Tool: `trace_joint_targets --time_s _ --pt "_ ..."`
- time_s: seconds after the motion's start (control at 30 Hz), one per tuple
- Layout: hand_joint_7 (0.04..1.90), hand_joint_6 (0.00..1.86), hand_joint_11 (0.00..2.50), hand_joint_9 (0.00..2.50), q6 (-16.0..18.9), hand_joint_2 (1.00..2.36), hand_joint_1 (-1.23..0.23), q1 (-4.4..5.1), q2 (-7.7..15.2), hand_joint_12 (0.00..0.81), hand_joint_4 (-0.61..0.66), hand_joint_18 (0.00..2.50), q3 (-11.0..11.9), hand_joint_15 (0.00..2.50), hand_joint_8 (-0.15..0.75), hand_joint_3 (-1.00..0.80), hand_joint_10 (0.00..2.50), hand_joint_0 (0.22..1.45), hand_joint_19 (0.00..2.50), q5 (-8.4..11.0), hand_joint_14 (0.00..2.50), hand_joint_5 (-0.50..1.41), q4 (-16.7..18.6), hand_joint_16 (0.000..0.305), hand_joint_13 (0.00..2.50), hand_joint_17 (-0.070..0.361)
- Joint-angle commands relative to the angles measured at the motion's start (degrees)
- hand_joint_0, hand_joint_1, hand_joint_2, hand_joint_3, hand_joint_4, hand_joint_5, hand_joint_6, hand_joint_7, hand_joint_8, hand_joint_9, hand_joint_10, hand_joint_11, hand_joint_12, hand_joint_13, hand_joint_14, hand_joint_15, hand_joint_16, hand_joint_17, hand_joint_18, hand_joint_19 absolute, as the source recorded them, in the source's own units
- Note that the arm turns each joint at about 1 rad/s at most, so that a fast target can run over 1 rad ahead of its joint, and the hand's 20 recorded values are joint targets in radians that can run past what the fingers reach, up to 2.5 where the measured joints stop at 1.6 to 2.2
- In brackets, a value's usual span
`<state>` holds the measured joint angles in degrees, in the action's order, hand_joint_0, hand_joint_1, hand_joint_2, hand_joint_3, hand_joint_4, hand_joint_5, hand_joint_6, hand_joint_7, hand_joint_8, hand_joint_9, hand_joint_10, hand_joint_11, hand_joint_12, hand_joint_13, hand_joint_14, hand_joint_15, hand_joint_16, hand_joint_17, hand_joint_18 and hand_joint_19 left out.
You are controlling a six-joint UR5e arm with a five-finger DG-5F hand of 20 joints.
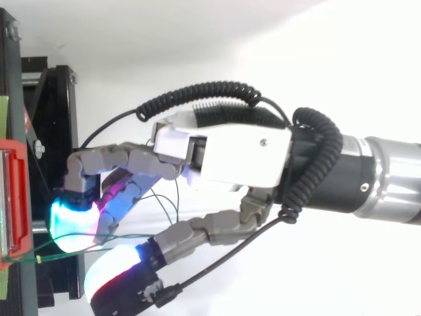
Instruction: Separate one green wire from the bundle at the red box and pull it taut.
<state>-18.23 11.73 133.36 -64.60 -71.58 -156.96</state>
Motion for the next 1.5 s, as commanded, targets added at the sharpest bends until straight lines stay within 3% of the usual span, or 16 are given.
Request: trace_joint_targets --time_s 0.0,0.03,0.13,0.2,0.57,0.77,1.03,1.23,1.37,1.4,1.47 --pt "1.37 0.5 0.22 0.89 1.36 1.01 -0.61 0.05 3.22 0.312 0.24 0.67 1.67 0.24 0.306 -0.44 0.01 0.61 0.29 -0.23 0.01 -0.07 0.86 0.037 0.83 0.084" --pt "1.37 0.5 0.23 0.88 3.2 1.0 -0.61 -0.13 5.07 0.311 0.24 0.67 3.69 0.24 0.309 -0.44 0.01 0.61 0.28 -0.93 0.01 -0.07 0.77 0.038 0.83 0.084" --pt "1.37 0.5 0.22 0.89 5.66 1.0 -0.61 -0.22 7.71 0.311 0.24 0.67 6.94 0.24 0.309 -0.44 0.01 0.61 0.29 -2.51 0.01 -0.07 -0.46 0.037 0.83 0.084" --pt "1.37 0.5 0.21 0.89 5.84 1.0 -0.61 -0.13 8.15 0.312 0.25 0.68 7.65 0.24 0.311 -0.44 0.01 0.61 0.29 -2.69 0.01 -0.07 -1.25 0.038 0.83 0.085" --pt "1.37 0.51 0.22 0.91 6.89 1.0 -0.59 -0.57 8.06 0.313 0.24 0.68 8.7 0.24 0.316 -0.44 0.01 0.61 0.29 -2.95 0.01 -0.07 -3.71 0.038 0.84 0.085" --pt "1.37 0.51 0.24 0.91 7.95 1.0 -0.57 -0.83 7.97 0.313 0.24 0.69 8.88 0.24 0.316 -0.45 0.01 0.6 0.29 -4.09 0.01 -0.07 -4.5 0.038 0.84 0.085" --pt "1.4 0.52 0.25 0.92 8.12 1.0 -0.56 -1.8 5.07 0.316 0.23 0.69 8.79 0.25 0.321 -0.46 0.01 0.6 0.3 -4.8 0.01 -0.07 -9.68 0.038 0.84 0.086" --pt "1.2 0.65 0.28 0.92 7.95 1.0 -0.59 -2.15 3.84 0.318 0.23 0.7 8.88 0.25 0.32 -0.45 0.01 0.6 0.3 -4.8 0.01 -0.11 -13.02 0.038 0.85 0.086" --pt "1.14 0.72 0.3 0.92 7.86 1.01 -0.6 -2.06 3.84 0.317 0.2 0.7 9.05 0.25 0.326 -0.42 0.01 0.61 0.29 -4.71 0.01 -0.12 -13.2 0.039 0.84 0.087" --pt "1.2 0.72 0.32 0.91 7.77 1.01 -0.6 -1.97 3.84 0.317 0.2 0.7 9.05 0.26 0.328 -0.4 0.01 0.61 0.3 -4.71 0.01 -0.13 -13.2 0.039 0.84 0.088" --pt "1.1 0.8 0.35 0.9 7.68 1.01 -0.6 -1.71 3.84 0.316 0.22 0.7 9.05 0.27 0.326 -0.38 0.01 0.61 0.3 -4.53 0.01 -0.15 -13.02 0.04 0.83 0.089"
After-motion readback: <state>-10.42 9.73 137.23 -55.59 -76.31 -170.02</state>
